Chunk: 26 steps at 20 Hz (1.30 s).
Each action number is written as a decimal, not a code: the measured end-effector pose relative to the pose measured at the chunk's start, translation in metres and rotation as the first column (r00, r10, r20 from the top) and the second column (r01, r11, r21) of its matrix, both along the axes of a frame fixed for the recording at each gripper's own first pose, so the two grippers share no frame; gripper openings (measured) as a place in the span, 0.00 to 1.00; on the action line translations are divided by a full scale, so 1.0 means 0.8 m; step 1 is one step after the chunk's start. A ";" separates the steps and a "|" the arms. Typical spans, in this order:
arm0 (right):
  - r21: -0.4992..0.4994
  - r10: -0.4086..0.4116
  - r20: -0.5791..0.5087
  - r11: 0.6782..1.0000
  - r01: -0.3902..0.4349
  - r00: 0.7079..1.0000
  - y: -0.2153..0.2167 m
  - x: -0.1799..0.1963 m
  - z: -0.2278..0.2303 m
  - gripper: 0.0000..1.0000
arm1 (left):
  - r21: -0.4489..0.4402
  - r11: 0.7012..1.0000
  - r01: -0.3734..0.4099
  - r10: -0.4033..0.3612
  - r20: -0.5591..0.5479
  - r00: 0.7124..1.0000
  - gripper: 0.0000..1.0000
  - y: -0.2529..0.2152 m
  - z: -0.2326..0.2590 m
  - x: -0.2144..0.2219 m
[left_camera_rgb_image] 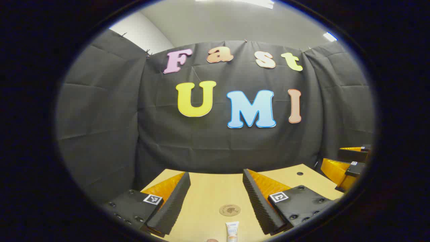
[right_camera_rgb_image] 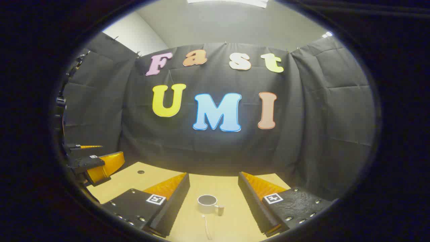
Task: Put the toothbrush and toothpaste on the desktop into the cup, then pick up the cup and place it on the coaster on the desktop.
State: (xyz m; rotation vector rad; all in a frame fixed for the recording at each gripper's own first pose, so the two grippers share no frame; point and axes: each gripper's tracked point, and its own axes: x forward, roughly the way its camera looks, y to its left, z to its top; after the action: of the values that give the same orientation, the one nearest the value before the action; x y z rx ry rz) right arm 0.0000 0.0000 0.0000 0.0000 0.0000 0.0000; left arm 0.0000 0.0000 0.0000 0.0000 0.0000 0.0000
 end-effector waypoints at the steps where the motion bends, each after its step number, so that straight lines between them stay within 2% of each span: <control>1: -0.001 -0.001 0.002 1.000 0.001 1.000 -0.002 0.002 0.002 0.90 | 0.004 1.000 0.002 -0.002 0.007 1.000 1.00 -0.003 0.003 0.001; 8: 0.016 -0.011 -0.023 1.000 0.011 1.000 -0.015 0.014 -0.009 0.90 | 0.016 1.000 0.018 -0.018 -0.005 1.000 1.00 -0.020 -0.001 0.013; 15: 0.011 0.019 -0.060 1.000 -0.018 0.998 -0.017 0.022 -0.024 0.90 | 0.014 0.999 0.035 -0.035 -0.040 0.999 1.00 -0.036 -0.016 0.021; 20: 0.000 0.051 -0.133 0.999 -0.051 0.990 -0.012 0.032 -0.053 0.90 | 0.007 0.998 0.069 -0.067 -0.133 0.989 0.99 -0.051 -0.057 0.035; 26: 0.020 0.092 -0.261 0.996 -0.089 0.961 -0.004 0.049 -0.117 0.90 | -0.010 0.996 0.085 -0.085 -0.282 0.956 1.00 -0.058 -0.135 0.049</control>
State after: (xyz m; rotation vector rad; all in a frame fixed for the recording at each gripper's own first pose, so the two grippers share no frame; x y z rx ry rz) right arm 0.0392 -0.0033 -0.0938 0.0078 0.2647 0.0917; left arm 0.0391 -0.0462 -0.1081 0.0020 0.2859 -0.0864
